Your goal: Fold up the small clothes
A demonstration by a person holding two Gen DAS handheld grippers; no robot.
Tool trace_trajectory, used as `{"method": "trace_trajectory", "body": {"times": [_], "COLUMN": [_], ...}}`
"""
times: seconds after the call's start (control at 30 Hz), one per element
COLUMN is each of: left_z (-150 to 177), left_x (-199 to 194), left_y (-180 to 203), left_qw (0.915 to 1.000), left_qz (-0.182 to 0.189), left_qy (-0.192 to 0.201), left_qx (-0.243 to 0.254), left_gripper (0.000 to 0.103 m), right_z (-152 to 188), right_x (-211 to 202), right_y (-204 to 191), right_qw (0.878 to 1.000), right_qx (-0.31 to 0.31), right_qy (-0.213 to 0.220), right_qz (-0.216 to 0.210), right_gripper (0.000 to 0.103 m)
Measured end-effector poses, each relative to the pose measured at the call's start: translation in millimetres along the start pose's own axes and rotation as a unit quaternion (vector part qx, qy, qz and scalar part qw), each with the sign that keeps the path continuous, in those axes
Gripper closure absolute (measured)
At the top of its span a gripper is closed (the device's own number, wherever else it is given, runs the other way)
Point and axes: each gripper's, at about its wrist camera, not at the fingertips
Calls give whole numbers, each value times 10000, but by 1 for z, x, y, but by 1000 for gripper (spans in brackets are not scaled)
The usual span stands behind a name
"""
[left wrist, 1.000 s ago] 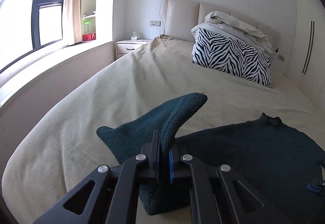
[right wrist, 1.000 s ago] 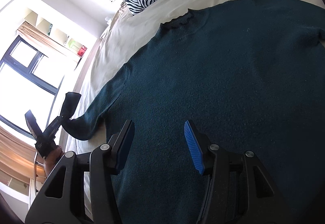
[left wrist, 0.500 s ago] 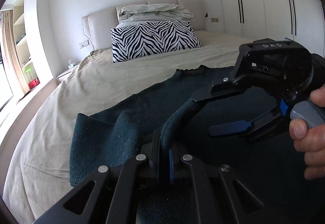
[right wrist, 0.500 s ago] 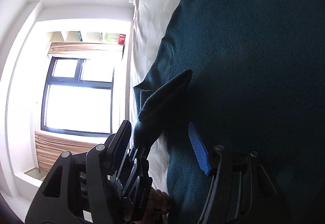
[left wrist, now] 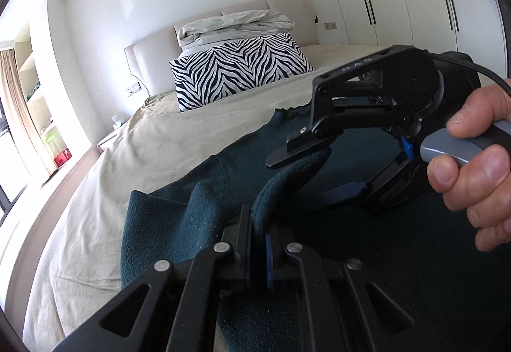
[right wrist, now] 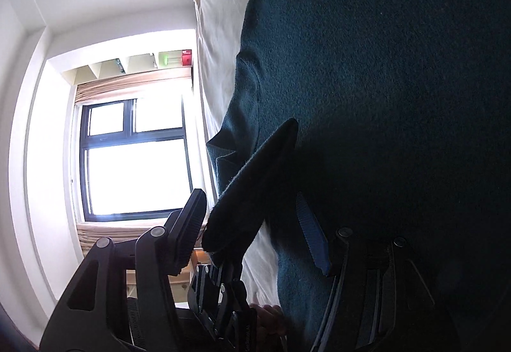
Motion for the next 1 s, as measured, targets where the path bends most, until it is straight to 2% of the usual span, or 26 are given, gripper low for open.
{"method": "trace_trajectory", "body": {"times": [0.1, 0.13, 0.2, 0.23, 0.27, 0.33, 0.37, 0.43, 0.53, 0.6, 0.67, 0.7, 0.8, 0.83, 0.93, 1.0], "left_z": [1, 0, -1, -2, -3, -5, -5, -4, 1, 8, 15, 18, 23, 23, 16, 6], "left_x": [2, 2, 0, -3, -7, -16, -20, -22, -15, -7, 3, 7, 23, 27, 39, 46], "left_y": [0, 0, 0, 0, -2, -9, -13, -25, -50, -69, -88, -97, -117, -122, -133, -136], "left_qw": [10000, 10000, 10000, 10000, 10000, 9995, 9990, 9973, 9912, 9840, 9744, 9697, 9560, 9524, 9459, 9459], "left_qz": [3, 16, 26, 15, 11, 49, 94, 200, 418, 570, 721, 768, 976, 1013, 1117, 1151], "left_qy": [-34, -44, -25, 16, 79, 233, 291, 326, 162, 48, -85, -142, -306, -334, -372, -326], "left_qx": [33, 55, 76, 58, 4, -207, -336, -629, -1243, -1686, -2126, -2316, -2749, -2855, -3023, -3017], "left_gripper": [94, 90, 86, 75, 60, 47, 46, 45, 45, 50, 61, 62, 64, 68, 71, 71], "right_z": [2, 3, 7, 9, 10, 12, 11, 6, -9, -22, -36, -40, -55, -56, -60, -55], "right_x": [6, 4, -6, -16, -26, -53, -66, -91, -123, -142, -163, -173, -178, -178, -173, -177], "right_y": [-13, -22, -43, -55, -68, -91, -100, -109, -101, -86, -63, -51, -19, -10, -3, -3], "right_qw": [9992, 9979, 9932, 9892, 9846, 9743, 9700, 9618, 9483, 9410, 9354, 9334, 9371, 9362, 9335, 9307], "right_qx": [-350, -542, -939, -1167, -1382, -1749, -1866, -2032, -2097, -2022, -1844, -1774, -1518, -1510, -1524, -1531], "right_qy": [34, 148, 431, 619, 832, 1235, 1397, 1688, 2121, 2383, 2627, 2713, 2720, 2723, 2770, 2869], "right_qz": [196, 313, 546, 630, 674, 705, 696, 721, 1087, 1299, 1481, 1541, 1573, 1628, 1693, 1675], "right_gripper": [85, 92, 95, 95, 96, 96, 96, 96, 96, 96, 96, 96, 96, 96, 96, 96]}}
Point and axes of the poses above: each gripper's, at about its wrist camera, not at the fingertips, and x roughly the way its jaws point, y to its right, z to its underside, and after that the axes turned 14 degrees about x, right-handed
